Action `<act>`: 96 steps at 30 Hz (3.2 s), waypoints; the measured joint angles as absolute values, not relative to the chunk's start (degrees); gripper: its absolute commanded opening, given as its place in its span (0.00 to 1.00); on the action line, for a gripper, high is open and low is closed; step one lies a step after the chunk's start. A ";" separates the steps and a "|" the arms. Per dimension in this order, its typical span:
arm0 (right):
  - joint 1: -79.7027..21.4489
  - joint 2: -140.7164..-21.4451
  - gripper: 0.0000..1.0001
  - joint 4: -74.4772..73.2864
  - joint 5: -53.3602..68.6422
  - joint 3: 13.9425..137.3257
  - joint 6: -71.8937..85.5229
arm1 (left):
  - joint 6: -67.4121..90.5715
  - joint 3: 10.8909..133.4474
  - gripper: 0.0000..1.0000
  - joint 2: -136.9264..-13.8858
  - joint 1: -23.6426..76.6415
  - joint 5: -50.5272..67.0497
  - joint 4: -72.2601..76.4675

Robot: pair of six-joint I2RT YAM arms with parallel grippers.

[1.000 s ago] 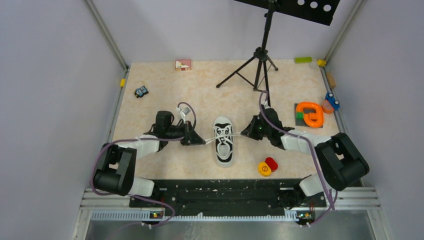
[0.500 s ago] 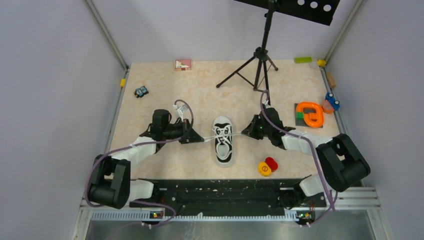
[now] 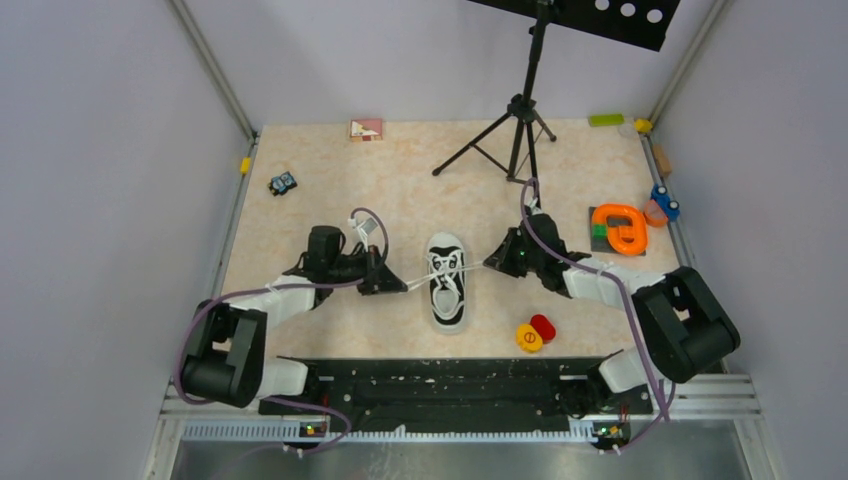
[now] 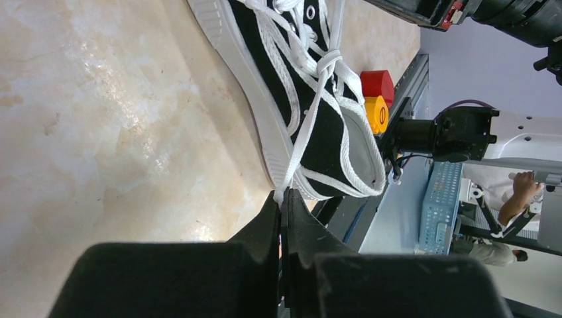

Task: Tie the shoes
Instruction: Cross the shoelace with the shoelace.

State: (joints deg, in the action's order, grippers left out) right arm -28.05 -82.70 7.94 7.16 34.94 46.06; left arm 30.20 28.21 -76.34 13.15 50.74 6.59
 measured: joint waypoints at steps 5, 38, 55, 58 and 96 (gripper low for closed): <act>-28.03 -82.85 0.00 8.14 7.40 34.94 45.67 | 30.02 27.70 0.00 -74.89 13.17 50.04 6.17; -42.26 -79.50 0.48 -0.73 14.33 40.84 37.93 | 26.26 36.53 0.00 -75.26 17.34 50.70 1.67; -42.28 -83.77 0.02 -0.05 13.06 44.40 35.66 | 26.92 36.51 0.00 -75.26 17.34 50.70 2.59; -42.28 -83.72 0.00 -0.47 12.64 44.38 35.44 | 27.00 36.51 0.00 -75.29 17.34 50.70 2.61; -44.64 -73.10 0.00 -14.44 17.91 41.43 33.67 | 28.40 36.67 0.00 -78.67 17.34 51.13 4.64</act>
State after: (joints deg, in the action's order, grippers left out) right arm -44.64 -73.10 -14.44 17.91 41.43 33.67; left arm 28.40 36.67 -78.67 17.34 51.13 4.64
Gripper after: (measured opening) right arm 0.009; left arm 0.012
